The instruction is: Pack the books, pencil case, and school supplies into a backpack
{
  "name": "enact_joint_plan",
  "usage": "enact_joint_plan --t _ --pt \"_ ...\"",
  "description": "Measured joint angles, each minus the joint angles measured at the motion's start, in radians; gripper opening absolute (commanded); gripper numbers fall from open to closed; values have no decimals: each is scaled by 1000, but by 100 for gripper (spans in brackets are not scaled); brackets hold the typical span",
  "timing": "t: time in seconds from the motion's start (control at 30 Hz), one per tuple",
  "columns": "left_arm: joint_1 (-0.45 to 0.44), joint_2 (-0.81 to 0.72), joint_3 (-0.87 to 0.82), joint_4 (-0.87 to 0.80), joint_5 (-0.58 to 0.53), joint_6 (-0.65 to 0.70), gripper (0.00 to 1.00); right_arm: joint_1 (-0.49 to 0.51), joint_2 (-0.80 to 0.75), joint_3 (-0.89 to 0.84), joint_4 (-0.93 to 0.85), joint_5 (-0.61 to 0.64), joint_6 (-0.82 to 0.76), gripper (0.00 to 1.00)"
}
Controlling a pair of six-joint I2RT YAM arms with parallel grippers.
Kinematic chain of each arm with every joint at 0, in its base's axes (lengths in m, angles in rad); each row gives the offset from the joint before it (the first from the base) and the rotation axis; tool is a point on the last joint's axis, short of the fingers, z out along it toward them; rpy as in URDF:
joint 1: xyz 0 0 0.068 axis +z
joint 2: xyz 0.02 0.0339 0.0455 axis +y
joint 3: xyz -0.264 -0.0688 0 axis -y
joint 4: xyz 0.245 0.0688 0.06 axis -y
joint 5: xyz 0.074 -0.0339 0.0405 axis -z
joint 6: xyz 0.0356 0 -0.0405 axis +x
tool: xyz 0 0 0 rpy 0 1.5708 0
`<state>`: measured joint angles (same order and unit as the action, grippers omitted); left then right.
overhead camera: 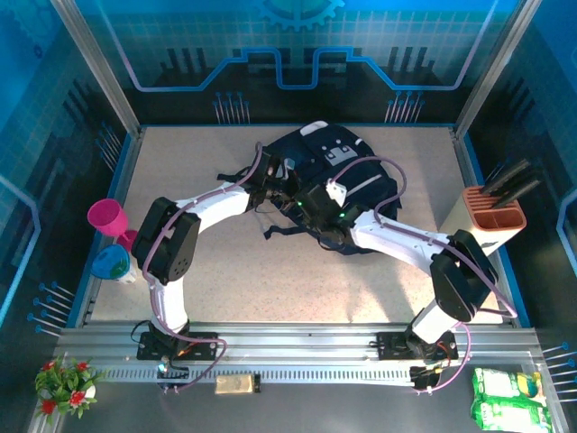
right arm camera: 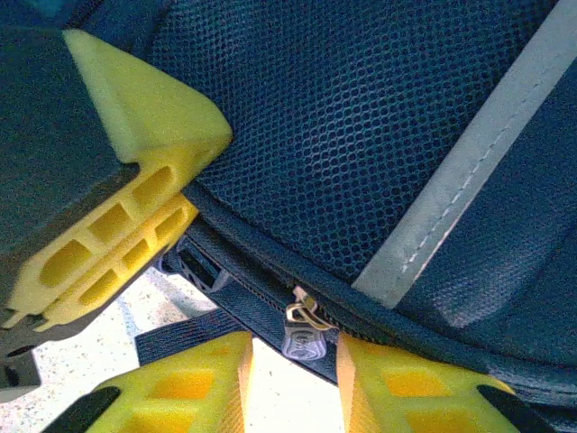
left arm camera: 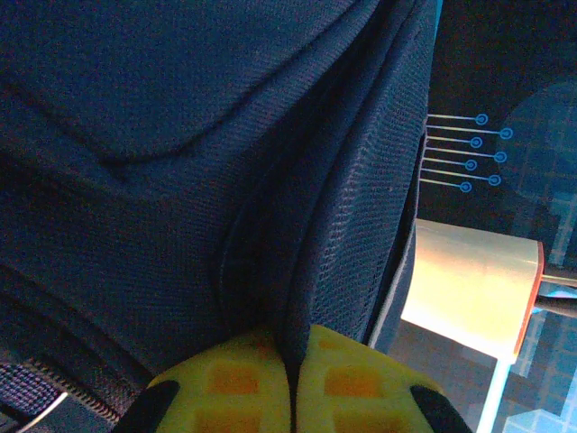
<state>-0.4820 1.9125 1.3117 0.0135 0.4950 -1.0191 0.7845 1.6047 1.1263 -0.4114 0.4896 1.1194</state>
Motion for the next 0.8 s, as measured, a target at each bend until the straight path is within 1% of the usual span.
enact_joint_plan --t 0.27,0.33,0.53,0.67,0.8 --pt "0 3 -8 27 0 -4 2 -11 46 32 -23 0 22 29" --pt "0 4 -8 31 -1 -4 2 -15 59 42 -34 0 25 26" --pt "1 4 -13 37 -2 -3 2 -22 73 52 -60 -3 23 12" --pt "10 4 -13 35 0 -1 0 -27 63 50 -60 -17 13 10" --pt "18 4 -13 38 18 0 0 -45 -3 -1 -31 -61 -3 8"
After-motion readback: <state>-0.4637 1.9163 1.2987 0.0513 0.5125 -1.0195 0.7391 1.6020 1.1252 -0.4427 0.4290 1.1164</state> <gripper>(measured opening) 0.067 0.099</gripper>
